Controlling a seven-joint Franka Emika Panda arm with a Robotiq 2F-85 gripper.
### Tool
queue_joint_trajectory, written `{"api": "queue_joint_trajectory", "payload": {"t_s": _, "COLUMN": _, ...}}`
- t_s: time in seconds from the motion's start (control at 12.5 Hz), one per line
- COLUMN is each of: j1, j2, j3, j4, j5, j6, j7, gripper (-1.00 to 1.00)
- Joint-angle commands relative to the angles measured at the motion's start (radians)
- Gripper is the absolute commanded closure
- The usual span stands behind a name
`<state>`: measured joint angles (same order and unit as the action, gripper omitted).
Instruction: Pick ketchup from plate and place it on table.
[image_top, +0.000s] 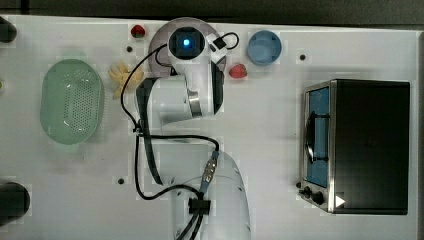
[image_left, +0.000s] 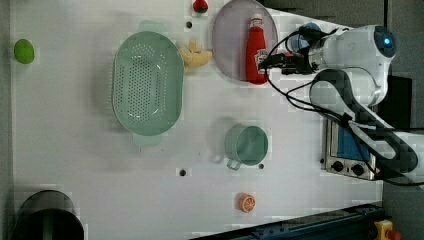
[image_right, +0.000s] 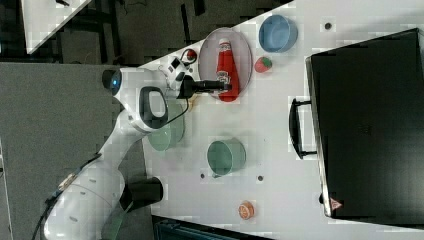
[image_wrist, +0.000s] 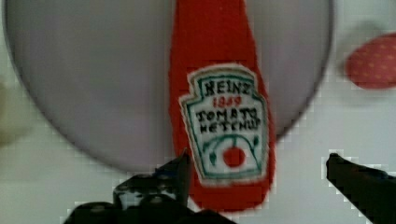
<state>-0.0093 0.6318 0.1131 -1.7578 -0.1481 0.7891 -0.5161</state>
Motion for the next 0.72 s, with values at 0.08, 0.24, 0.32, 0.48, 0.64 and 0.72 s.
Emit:
{"api": "queue_joint_trajectory", "payload": {"t_s": 0.08, "j1": 0.006, "j2": 0.057, "j3": 0.011, "j4": 0.025, "j5": -0.021, "j6": 0.106, "j7": -0.065, "gripper": -1.00}}
{"api": "queue_joint_trajectory", "payload": {"t_s": 0.24, "j1": 0.006, "j2": 0.087, "j3": 0.010, "j4": 0.026, "j5": -0.021, "j6": 0.141, "j7": -0.064, "gripper": -1.00}}
{"api": "queue_joint_trajectory", "payload": {"t_s": 0.32, "j1": 0.006, "j2": 0.100, "j3": 0.008, "j4": 0.026, "j5": -0.021, "j6": 0.157, "j7": -0.064, "gripper": -0.93}}
{"api": "queue_joint_trajectory", "payload": {"t_s": 0.48, "j1": 0.006, "j2": 0.113, "j3": 0.006, "j4": 0.028, "j5": -0.021, "j6": 0.185, "j7": -0.064, "gripper": -0.44}}
{"api": "queue_joint_trajectory", "payload": {"t_s": 0.64, "j1": 0.005, "j2": 0.110, "j3": 0.006, "j4": 0.030, "j5": -0.021, "j6": 0.193, "j7": -0.064, "gripper": -0.21}}
{"api": "queue_joint_trajectory", "payload": {"t_s": 0.72, "j1": 0.005, "j2": 0.103, "j3": 0.007, "j4": 0.032, "j5": -0.021, "j6": 0.193, "j7": -0.064, "gripper": -0.21}}
